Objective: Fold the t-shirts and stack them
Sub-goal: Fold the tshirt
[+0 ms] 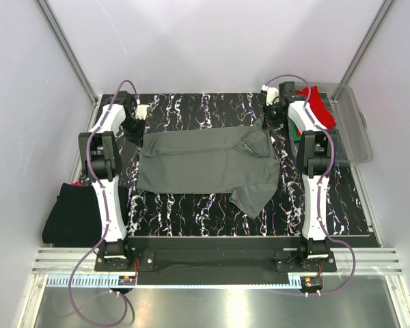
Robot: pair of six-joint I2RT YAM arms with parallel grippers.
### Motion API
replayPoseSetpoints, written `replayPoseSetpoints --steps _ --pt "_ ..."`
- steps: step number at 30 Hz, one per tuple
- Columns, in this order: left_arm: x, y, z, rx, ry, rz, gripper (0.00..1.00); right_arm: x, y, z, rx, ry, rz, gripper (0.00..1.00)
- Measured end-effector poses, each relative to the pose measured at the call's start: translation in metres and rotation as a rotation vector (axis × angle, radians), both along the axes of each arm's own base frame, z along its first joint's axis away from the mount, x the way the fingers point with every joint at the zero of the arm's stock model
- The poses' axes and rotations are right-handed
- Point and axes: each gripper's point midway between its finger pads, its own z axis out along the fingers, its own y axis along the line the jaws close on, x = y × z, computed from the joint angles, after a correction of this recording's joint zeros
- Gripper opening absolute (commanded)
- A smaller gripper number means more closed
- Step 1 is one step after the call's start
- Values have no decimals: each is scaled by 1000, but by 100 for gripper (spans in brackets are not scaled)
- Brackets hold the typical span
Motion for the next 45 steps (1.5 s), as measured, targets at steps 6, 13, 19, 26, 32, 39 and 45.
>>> replayPoseSetpoints --steps 6,13,19,26,32,39,45 --pt "1 8 0 13 -5 14 0 -6 -9 11 -6 -3 -18 0" --pt "2 14 0 15 -7 26 0 -7 -24 44 -4 -53 -46 0" --pt "5 15 3 15 -18 29 0 -12 -28 47 -18 -50 -61 2" --pt "11 8 10 -18 -43 17 3 -23 -28 31 -14 1 -70 30" --pt "10 -9 12 -71 -39 -9 20 -24 -27 32 -23 0 -75 46" --pt "4 -30 13 -98 -29 -49 18 -23 -24 52 -23 -38 -70 46" --pt "-6 -47 28 -103 -38 -85 17 -21 -15 68 -1 -72 -50 46"
